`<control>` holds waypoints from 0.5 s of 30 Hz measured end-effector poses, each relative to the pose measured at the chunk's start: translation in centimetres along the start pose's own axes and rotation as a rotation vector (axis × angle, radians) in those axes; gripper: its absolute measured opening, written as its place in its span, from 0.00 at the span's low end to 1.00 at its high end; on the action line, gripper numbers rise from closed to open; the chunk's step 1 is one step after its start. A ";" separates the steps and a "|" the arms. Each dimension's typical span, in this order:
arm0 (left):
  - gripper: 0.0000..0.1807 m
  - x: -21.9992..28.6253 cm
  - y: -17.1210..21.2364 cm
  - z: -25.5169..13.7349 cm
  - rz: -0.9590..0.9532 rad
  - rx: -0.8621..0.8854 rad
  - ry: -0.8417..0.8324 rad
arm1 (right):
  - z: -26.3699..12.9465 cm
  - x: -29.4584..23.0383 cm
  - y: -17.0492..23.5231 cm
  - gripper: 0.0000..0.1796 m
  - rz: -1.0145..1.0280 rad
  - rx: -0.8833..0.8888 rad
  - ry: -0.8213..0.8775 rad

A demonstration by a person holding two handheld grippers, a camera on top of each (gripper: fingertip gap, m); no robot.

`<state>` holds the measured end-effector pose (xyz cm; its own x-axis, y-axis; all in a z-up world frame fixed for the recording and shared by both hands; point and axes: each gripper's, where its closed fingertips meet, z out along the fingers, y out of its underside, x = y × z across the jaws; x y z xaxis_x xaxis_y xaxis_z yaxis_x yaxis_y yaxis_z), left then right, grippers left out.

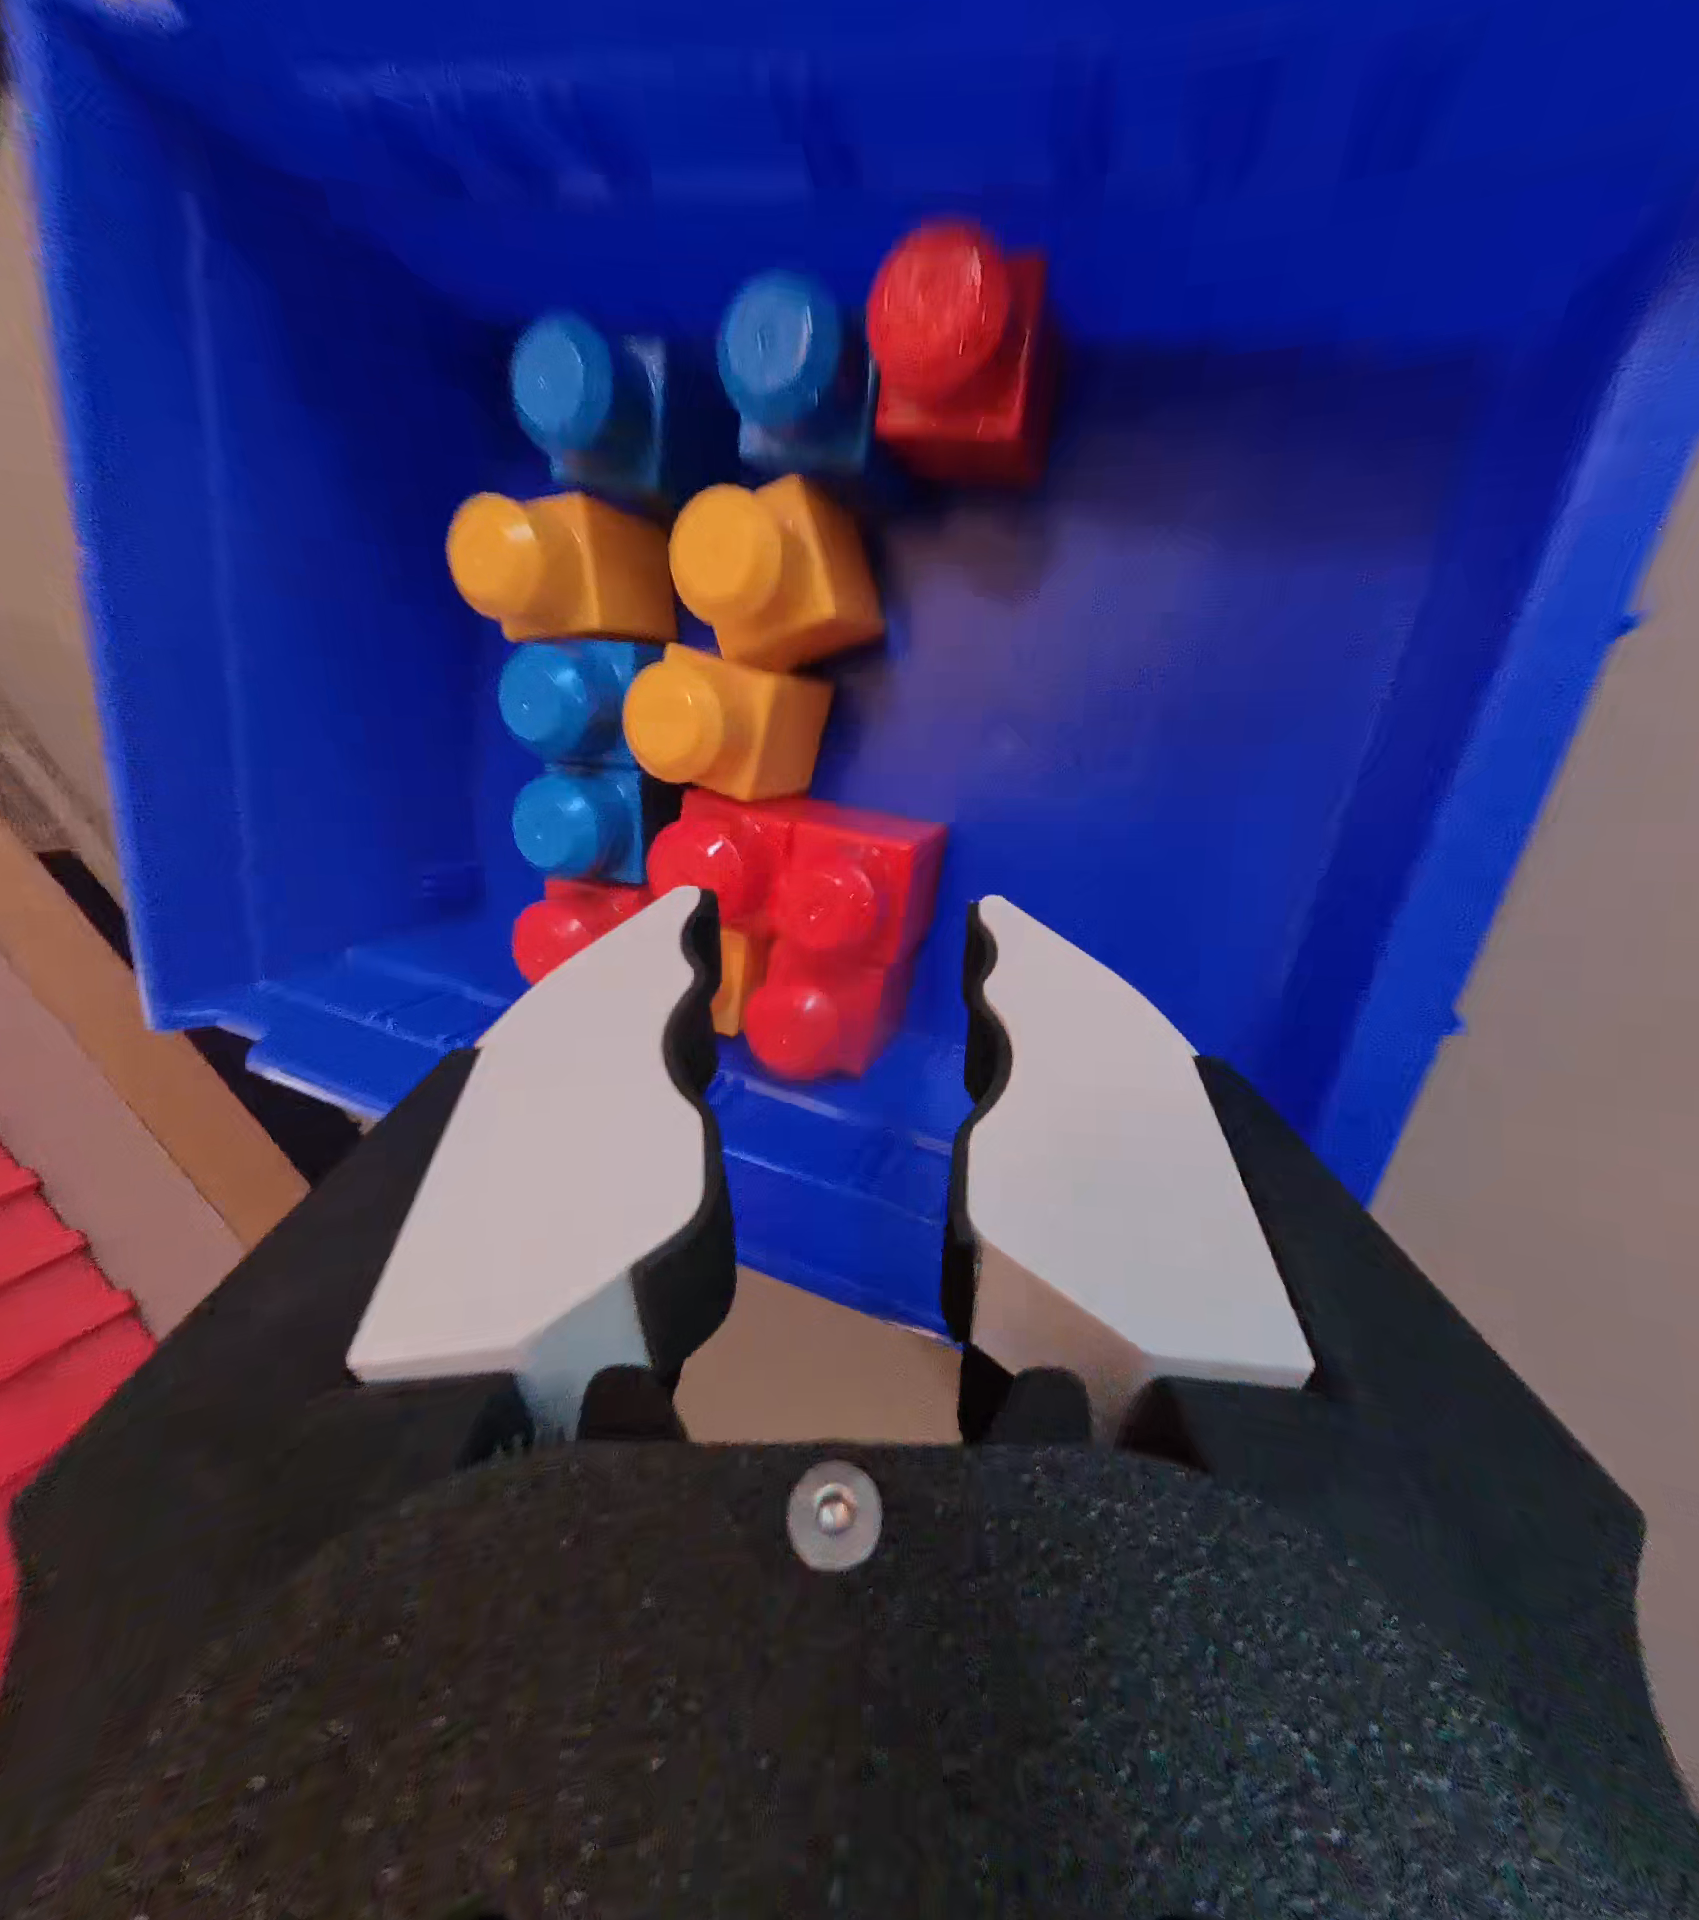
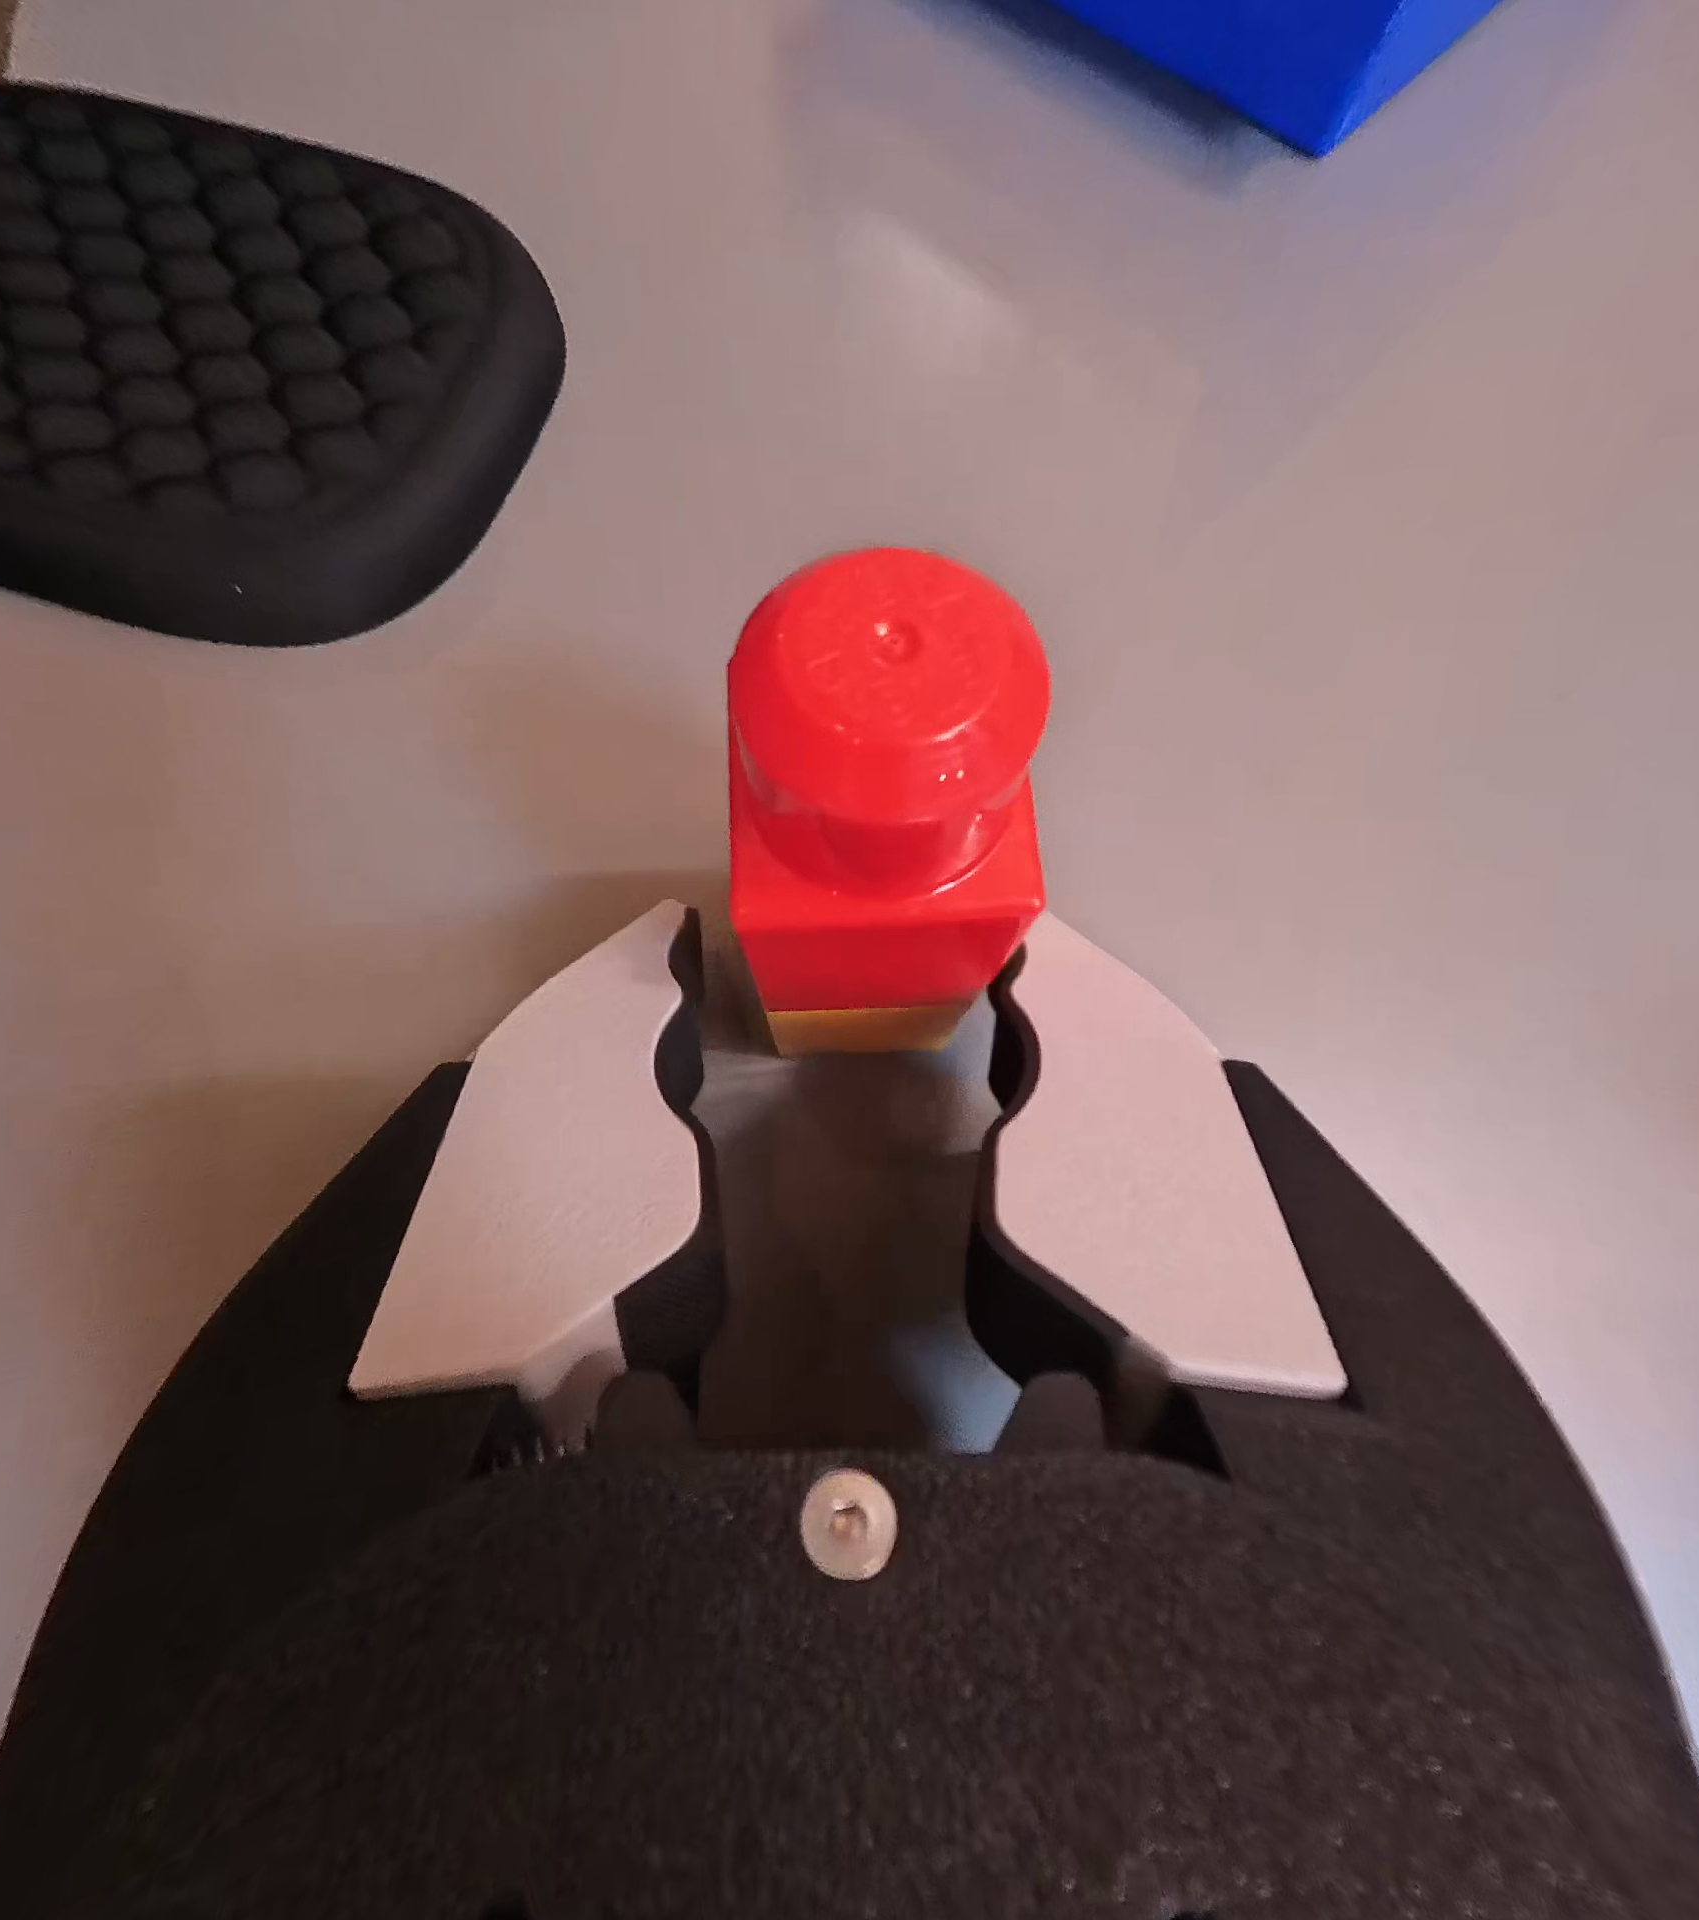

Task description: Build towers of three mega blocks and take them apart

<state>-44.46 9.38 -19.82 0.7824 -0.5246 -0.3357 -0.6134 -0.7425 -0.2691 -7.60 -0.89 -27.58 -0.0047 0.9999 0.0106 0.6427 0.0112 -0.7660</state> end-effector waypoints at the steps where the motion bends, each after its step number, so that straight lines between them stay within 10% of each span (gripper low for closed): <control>1: 0.25 0.0 0.5 1.0 0.016 -0.048 0.022 | -0.1 0.1 -0.2 0.31 0.001 0.013 0.003; 8: 0.20 0.1 2.9 5.2 0.138 -0.269 0.027 | -1.1 0.8 -1.5 0.34 0.022 0.095 0.034; 15: 0.19 6.8 -5.2 -3.9 0.252 0.087 0.085 | -3.8 2.5 -4.7 0.36 0.052 0.276 0.120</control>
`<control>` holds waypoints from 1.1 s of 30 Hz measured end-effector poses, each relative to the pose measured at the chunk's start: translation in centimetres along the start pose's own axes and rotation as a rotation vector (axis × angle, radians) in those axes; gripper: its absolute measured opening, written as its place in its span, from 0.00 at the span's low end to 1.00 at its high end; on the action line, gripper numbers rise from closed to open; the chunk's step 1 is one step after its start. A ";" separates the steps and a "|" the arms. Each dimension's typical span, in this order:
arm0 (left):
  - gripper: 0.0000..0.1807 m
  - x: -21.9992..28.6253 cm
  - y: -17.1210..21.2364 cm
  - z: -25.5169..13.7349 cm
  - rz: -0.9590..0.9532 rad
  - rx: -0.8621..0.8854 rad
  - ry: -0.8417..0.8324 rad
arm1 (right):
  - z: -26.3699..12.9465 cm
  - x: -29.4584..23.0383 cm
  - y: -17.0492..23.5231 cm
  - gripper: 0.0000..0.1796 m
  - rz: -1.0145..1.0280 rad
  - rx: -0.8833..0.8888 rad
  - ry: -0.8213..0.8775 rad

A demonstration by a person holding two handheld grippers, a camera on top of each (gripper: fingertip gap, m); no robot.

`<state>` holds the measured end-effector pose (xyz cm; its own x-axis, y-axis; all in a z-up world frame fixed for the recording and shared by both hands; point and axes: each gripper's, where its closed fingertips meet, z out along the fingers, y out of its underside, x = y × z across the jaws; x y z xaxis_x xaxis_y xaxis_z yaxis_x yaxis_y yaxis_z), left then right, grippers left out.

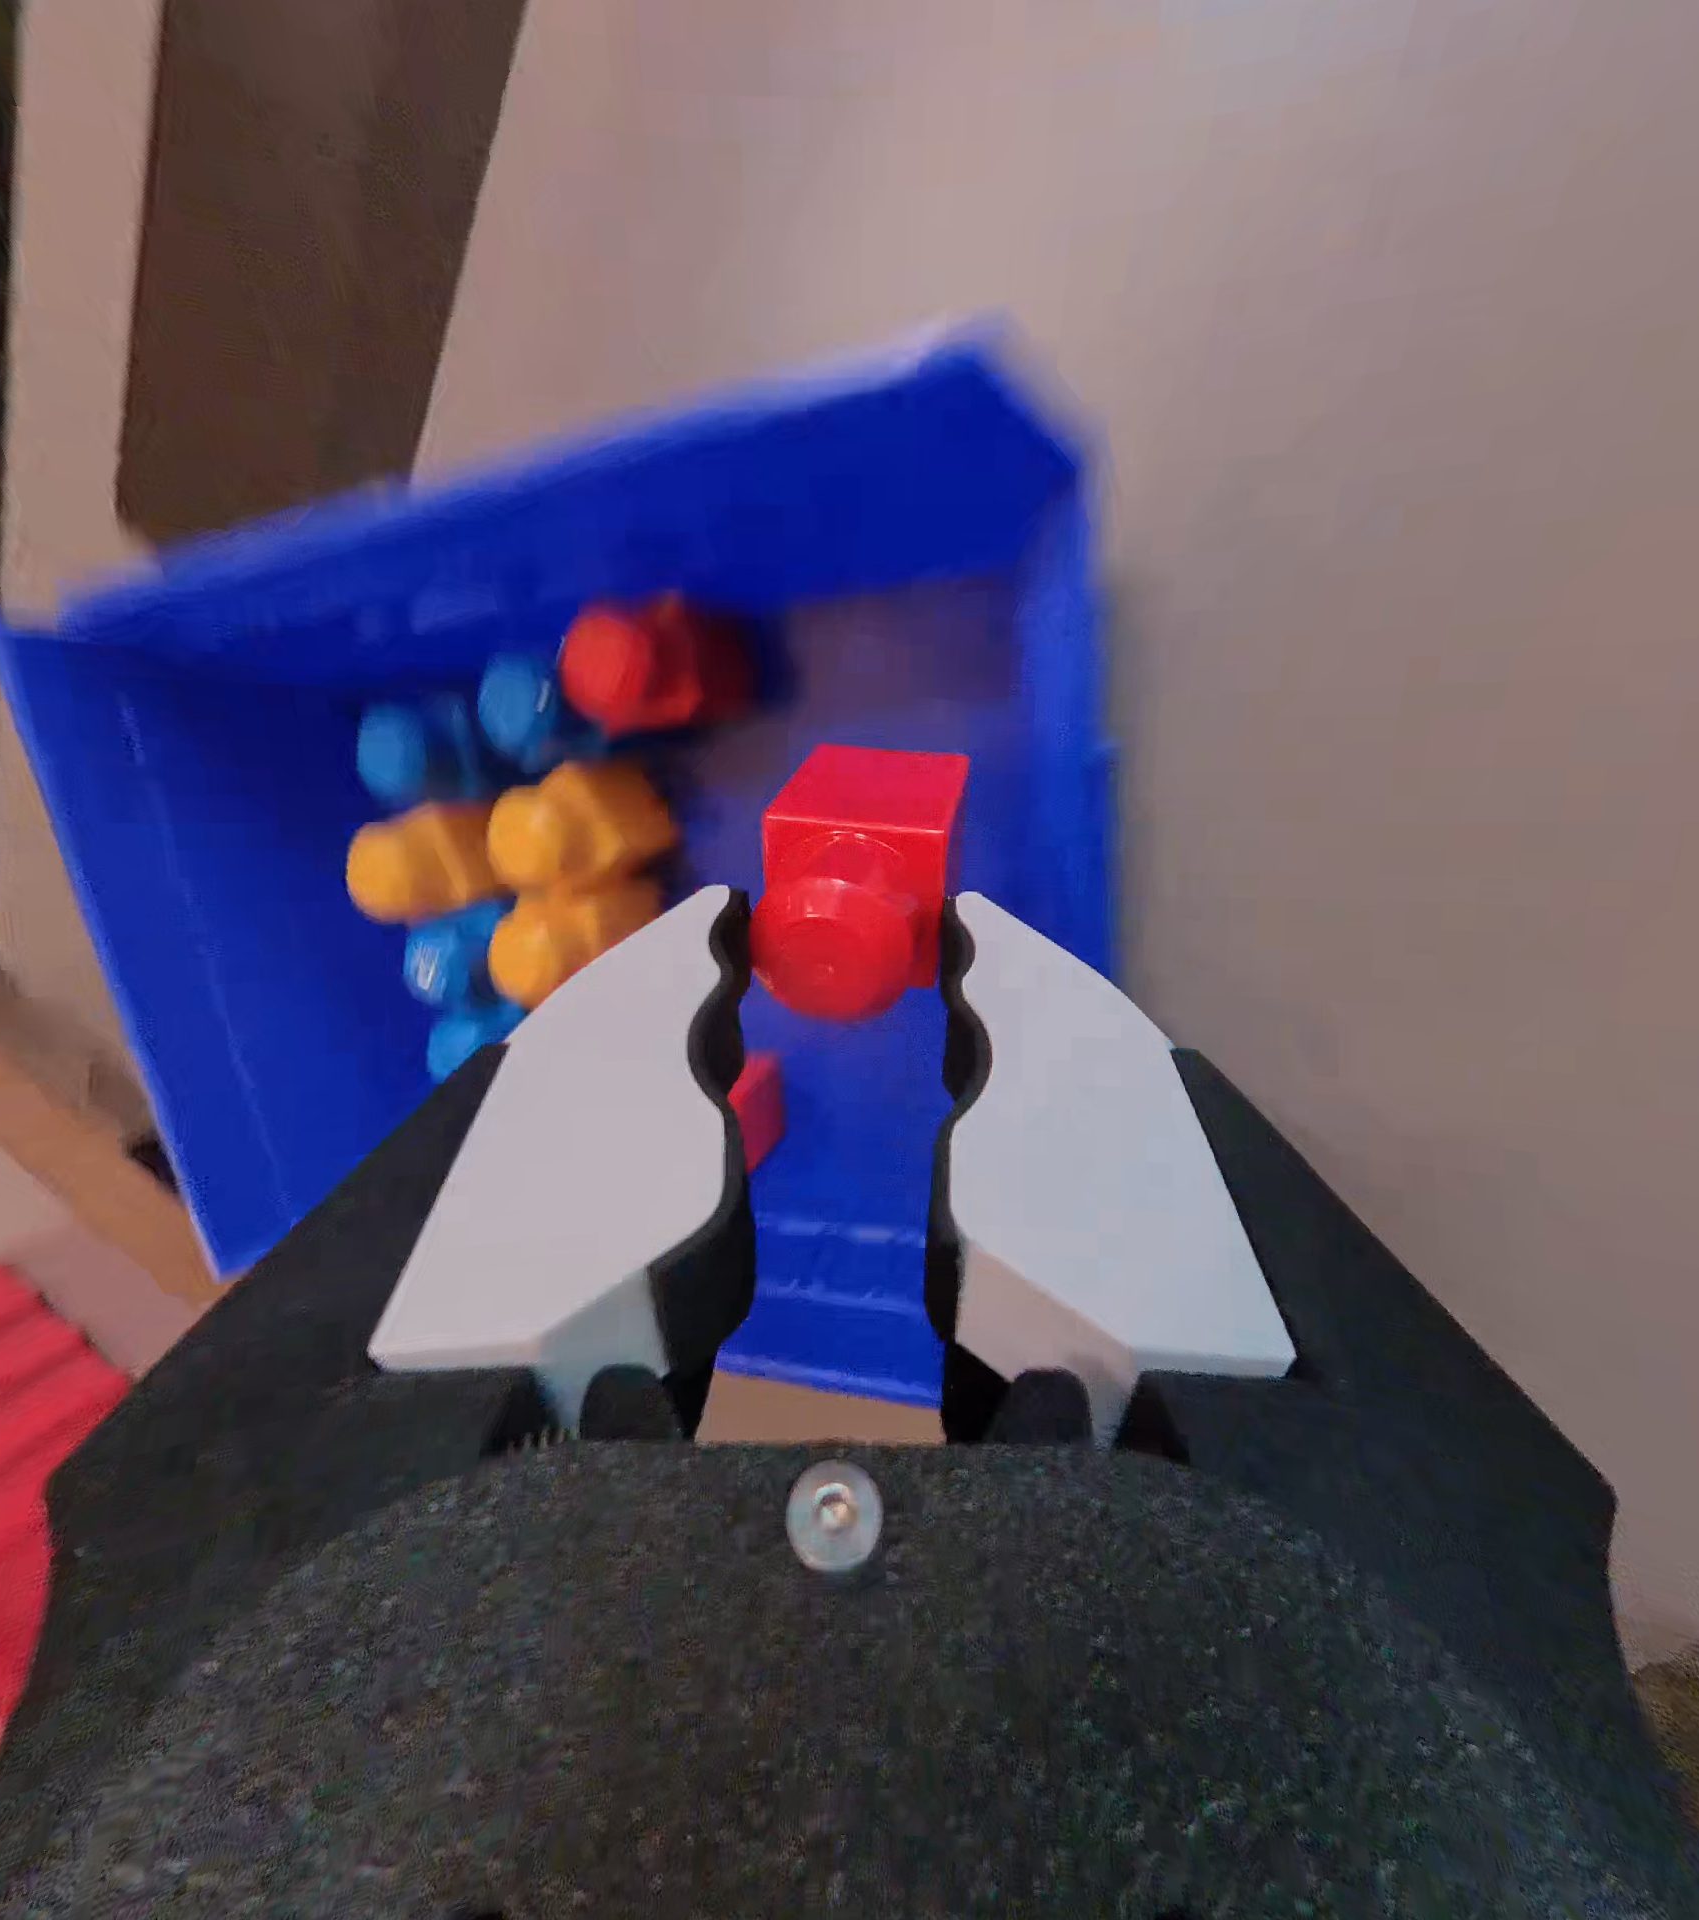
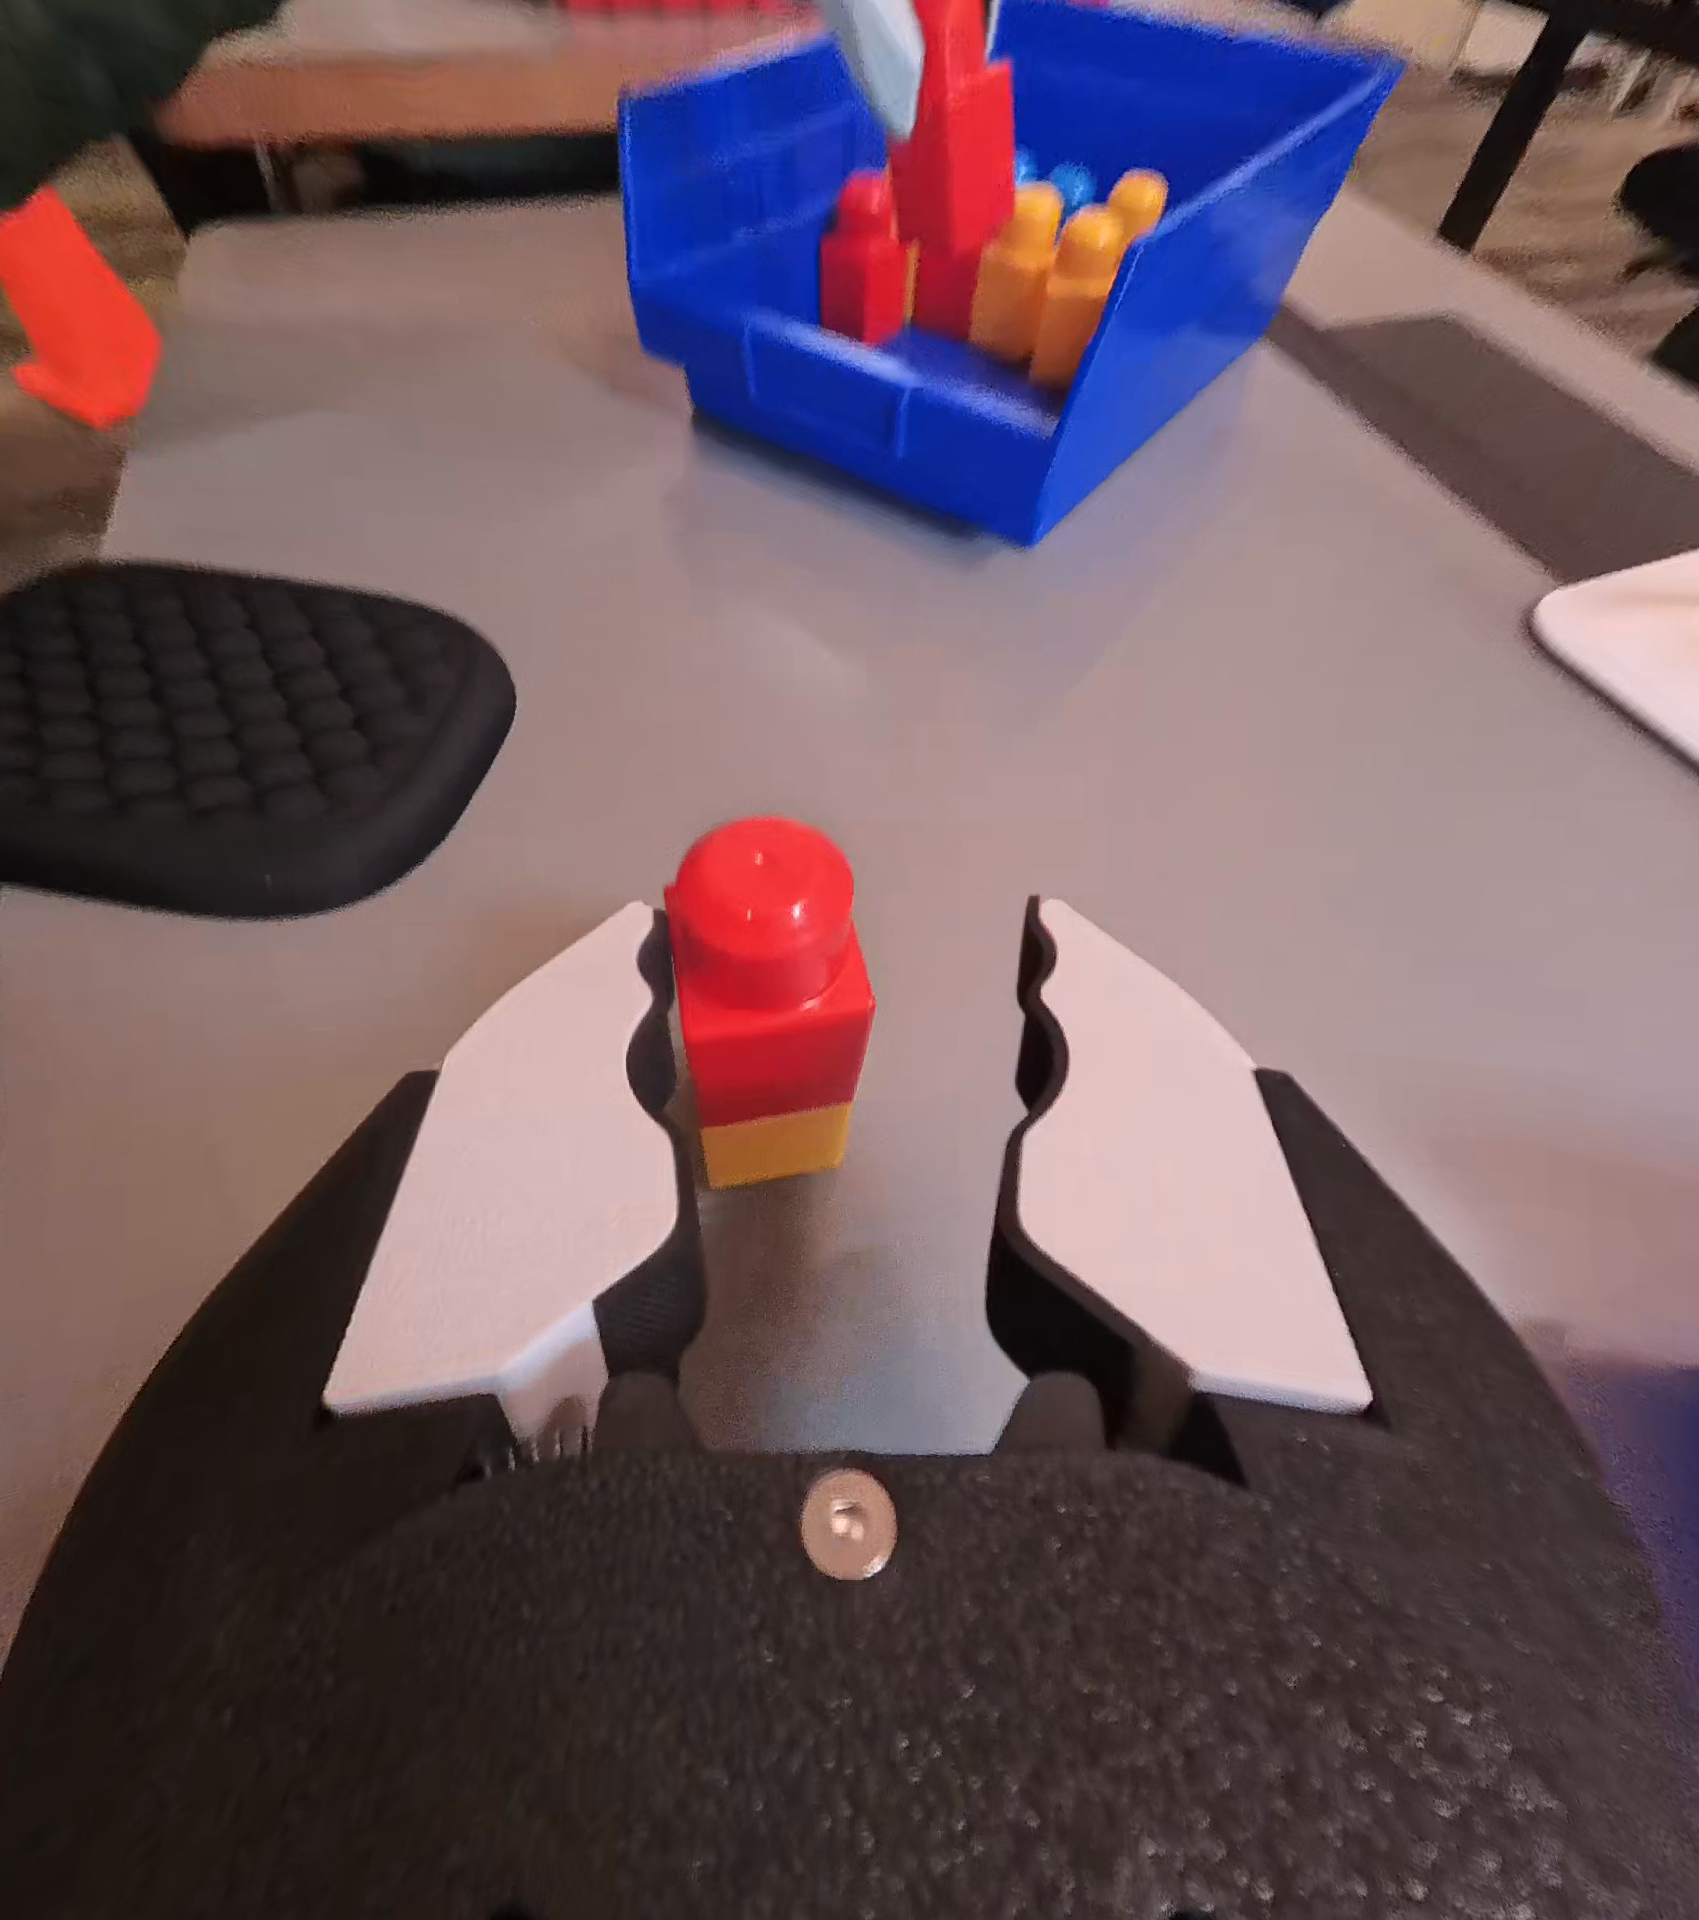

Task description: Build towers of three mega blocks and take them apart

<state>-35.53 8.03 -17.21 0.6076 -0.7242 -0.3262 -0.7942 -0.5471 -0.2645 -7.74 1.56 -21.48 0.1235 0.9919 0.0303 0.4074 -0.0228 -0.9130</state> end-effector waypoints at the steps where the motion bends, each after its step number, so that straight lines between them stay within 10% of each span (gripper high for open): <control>1: 0.19 1.9 -2.1 -1.2 0.041 0.059 0.021 | -0.4 0.1 -0.9 0.36 0.000 0.032 0.012; 13: 0.19 21.9 -18.1 -6.3 0.604 0.327 0.092 | -2.0 -1.8 -6.0 0.33 -0.253 0.031 0.102; 22: 0.29 22.5 -20.5 -9.6 0.323 0.817 0.320 | -6.3 1.1 -7.2 0.21 -0.138 0.234 0.125; 33: 0.33 26.7 -17.2 5.2 0.117 0.728 0.559 | -8.9 2.6 -8.9 0.21 0.128 0.543 -0.004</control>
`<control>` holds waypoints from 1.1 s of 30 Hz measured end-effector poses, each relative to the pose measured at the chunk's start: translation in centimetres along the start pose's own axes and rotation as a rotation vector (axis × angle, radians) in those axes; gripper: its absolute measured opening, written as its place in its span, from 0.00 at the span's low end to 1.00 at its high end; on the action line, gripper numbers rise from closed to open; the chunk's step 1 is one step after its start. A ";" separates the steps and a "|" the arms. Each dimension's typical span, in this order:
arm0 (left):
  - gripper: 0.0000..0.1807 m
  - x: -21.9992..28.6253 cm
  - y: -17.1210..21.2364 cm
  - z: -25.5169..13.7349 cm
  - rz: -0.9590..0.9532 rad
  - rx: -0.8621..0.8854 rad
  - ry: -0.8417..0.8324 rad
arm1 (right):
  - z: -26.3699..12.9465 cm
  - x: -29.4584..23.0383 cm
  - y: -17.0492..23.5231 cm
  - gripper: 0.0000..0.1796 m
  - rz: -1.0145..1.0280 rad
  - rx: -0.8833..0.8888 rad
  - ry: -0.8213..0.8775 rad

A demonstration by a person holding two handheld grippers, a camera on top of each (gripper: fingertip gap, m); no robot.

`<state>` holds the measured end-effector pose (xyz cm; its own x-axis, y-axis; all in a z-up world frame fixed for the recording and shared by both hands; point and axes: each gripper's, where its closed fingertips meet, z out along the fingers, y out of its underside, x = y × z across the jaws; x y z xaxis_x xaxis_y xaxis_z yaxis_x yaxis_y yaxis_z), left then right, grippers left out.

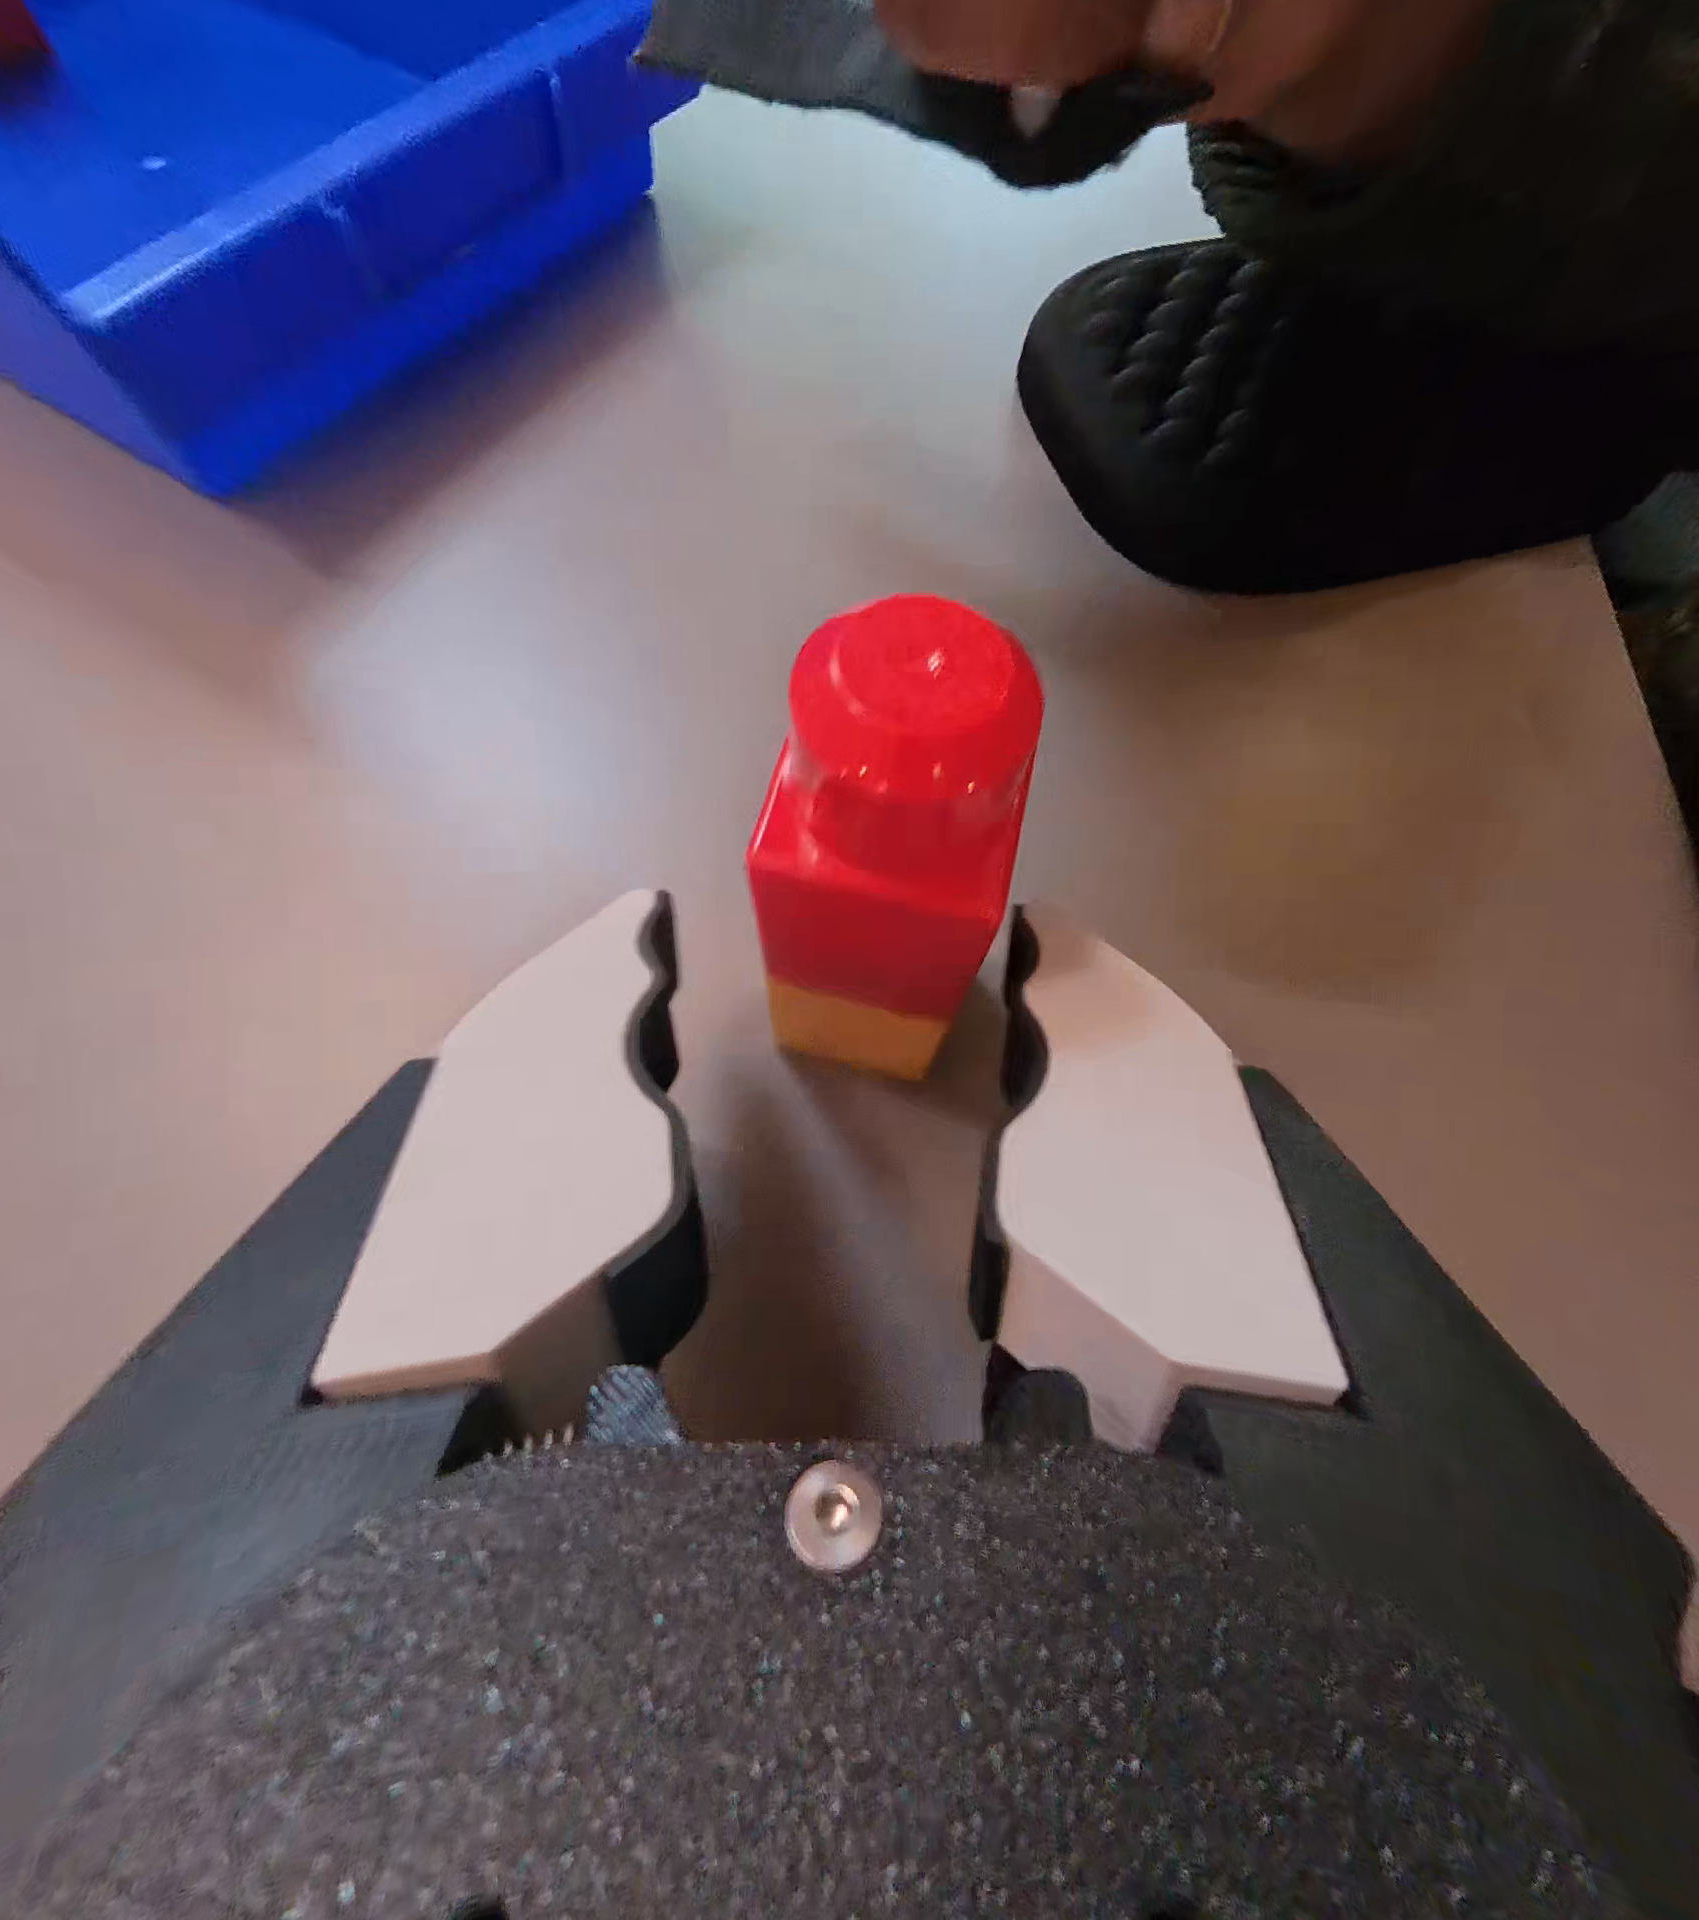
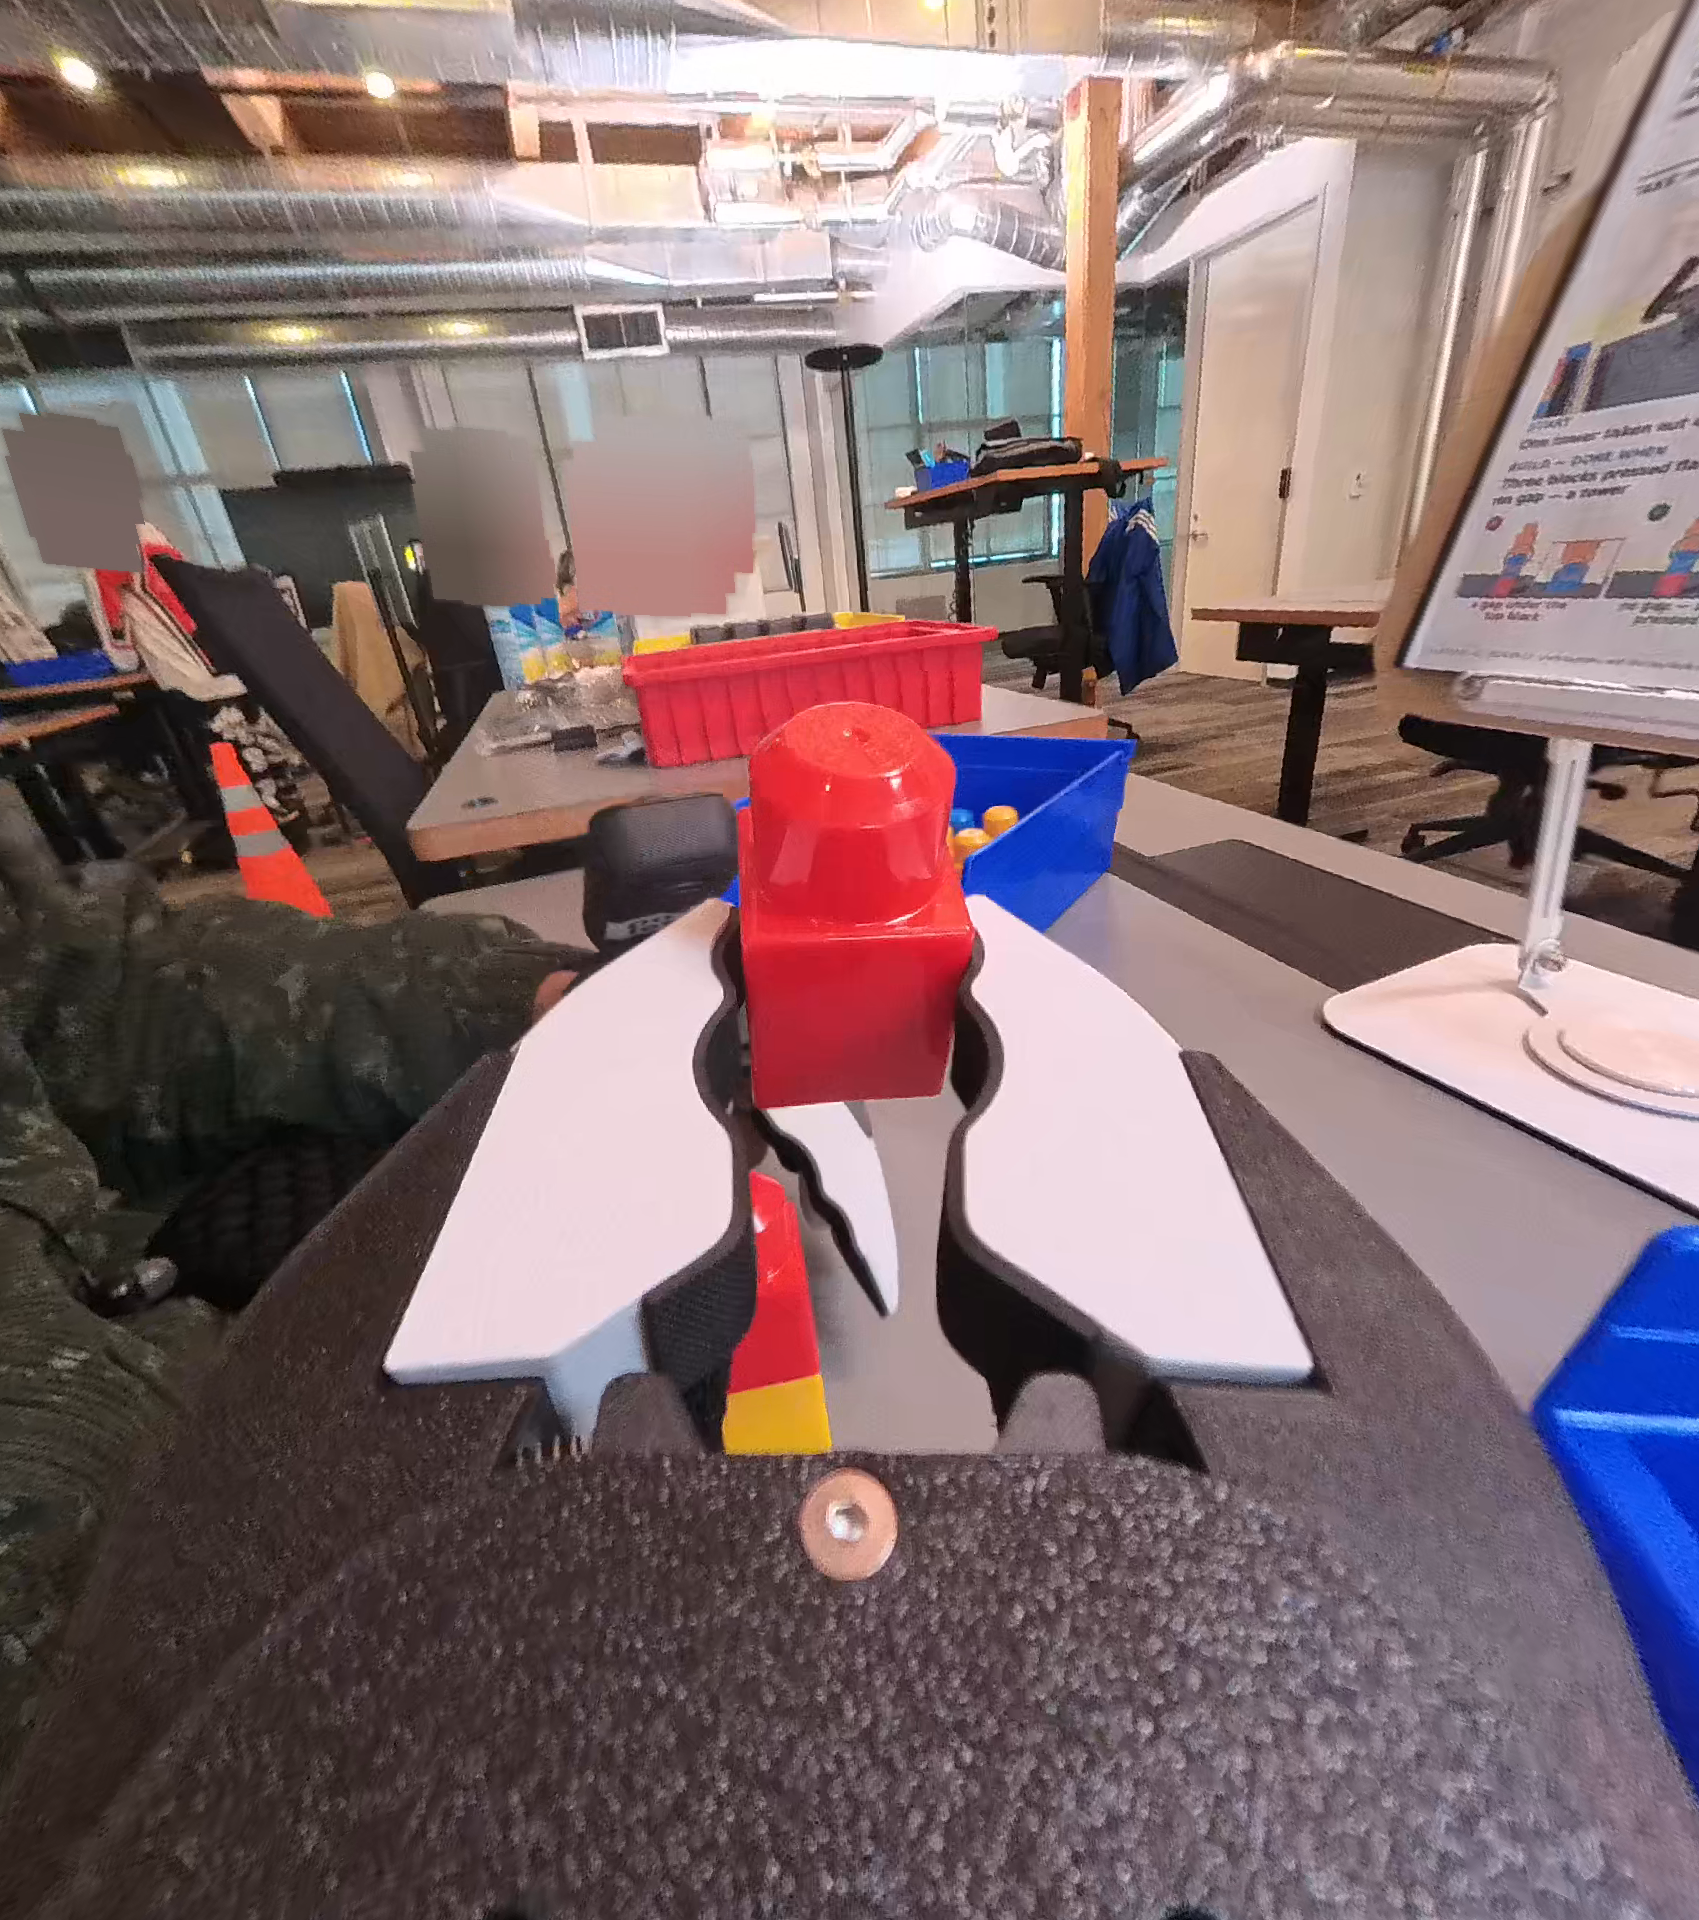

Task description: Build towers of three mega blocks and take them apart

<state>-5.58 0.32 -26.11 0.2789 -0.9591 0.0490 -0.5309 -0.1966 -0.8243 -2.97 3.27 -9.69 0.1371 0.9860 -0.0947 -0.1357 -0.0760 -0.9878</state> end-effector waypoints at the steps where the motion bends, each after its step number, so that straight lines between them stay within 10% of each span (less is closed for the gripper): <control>1: 0.26 0.1 -0.1 0.3 0.020 -0.005 -0.001 | 0.2 -0.4 0.2 0.21 -0.015 -0.010 -0.010; 33: 0.20 3.9 -1.6 -3.0 -0.022 -0.091 0.062 | 3.6 -6.4 8.0 0.20 0.069 -0.278 -0.285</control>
